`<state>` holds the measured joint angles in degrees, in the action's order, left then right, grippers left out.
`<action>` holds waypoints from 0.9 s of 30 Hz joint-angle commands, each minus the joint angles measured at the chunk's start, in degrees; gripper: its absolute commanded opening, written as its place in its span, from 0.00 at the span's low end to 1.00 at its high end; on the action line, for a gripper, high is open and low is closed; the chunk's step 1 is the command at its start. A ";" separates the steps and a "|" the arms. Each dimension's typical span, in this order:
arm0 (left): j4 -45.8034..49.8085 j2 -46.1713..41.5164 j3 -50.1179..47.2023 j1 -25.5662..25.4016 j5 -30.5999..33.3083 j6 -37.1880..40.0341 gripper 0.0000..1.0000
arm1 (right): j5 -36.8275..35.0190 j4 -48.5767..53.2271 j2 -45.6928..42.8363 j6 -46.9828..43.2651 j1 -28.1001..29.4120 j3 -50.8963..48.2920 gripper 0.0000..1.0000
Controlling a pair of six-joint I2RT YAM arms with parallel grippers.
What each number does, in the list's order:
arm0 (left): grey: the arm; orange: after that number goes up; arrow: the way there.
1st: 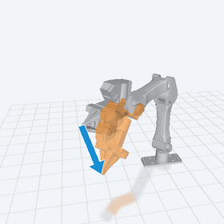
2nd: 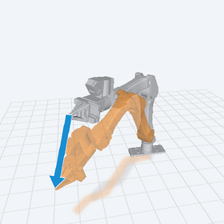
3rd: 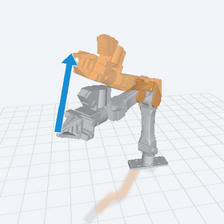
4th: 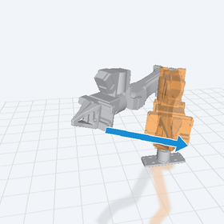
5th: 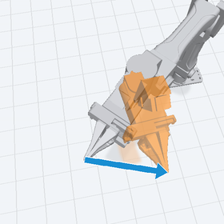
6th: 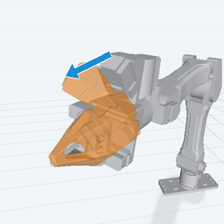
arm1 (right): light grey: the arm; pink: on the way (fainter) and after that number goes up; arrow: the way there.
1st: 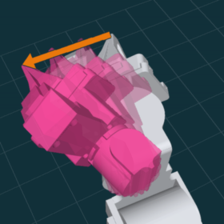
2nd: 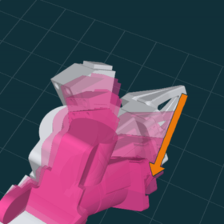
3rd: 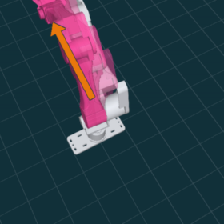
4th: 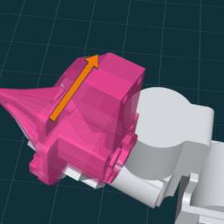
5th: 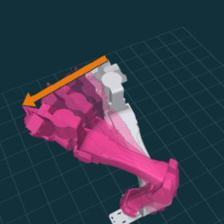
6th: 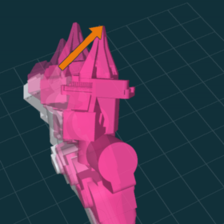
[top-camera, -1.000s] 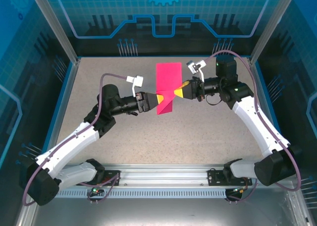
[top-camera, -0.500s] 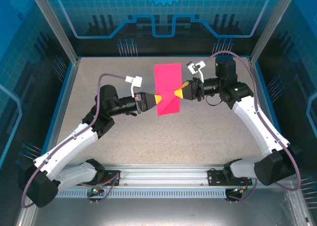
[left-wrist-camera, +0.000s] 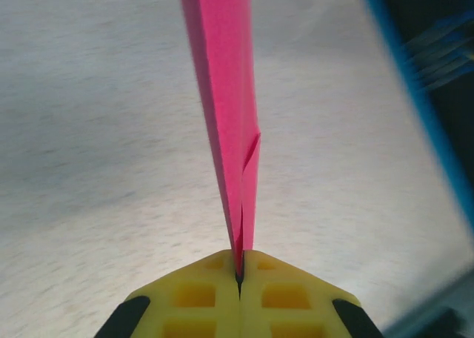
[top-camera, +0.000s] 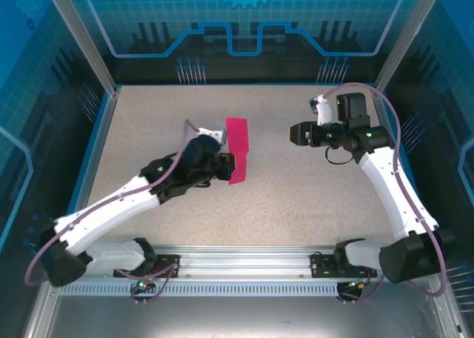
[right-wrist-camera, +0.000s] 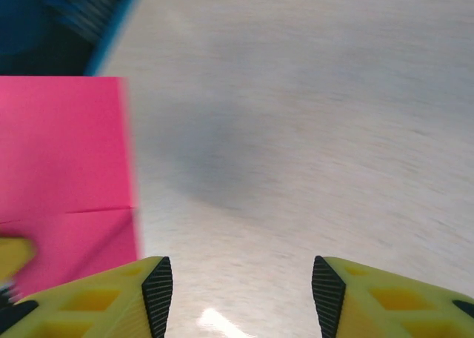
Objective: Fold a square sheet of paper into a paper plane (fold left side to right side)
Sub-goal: Turn over the paper at the center of the table.
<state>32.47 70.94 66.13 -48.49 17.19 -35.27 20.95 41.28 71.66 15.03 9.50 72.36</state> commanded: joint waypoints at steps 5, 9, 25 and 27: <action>45.87 28.07 24.64 -7.93 31.75 -18.53 0.00 | -25.95 7.25 -5.32 4.22 -3.65 -7.49 0.59; 58.45 43.01 37.78 -9.69 32.78 -23.79 0.00 | -28.93 7.85 -9.02 4.89 -4.66 -10.67 0.59; 52.53 68.91 56.24 -6.66 11.09 -13.10 0.06 | -24.42 6.40 -14.24 6.54 -6.59 -18.12 0.59; 51.42 69.85 57.55 -5.98 8.88 -11.97 0.10 | -24.03 6.10 -14.22 6.51 -6.55 -18.84 0.59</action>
<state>83.33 139.74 120.77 -55.70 31.24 -49.50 -5.04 47.90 58.06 20.62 4.08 54.72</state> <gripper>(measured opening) 0.084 0.590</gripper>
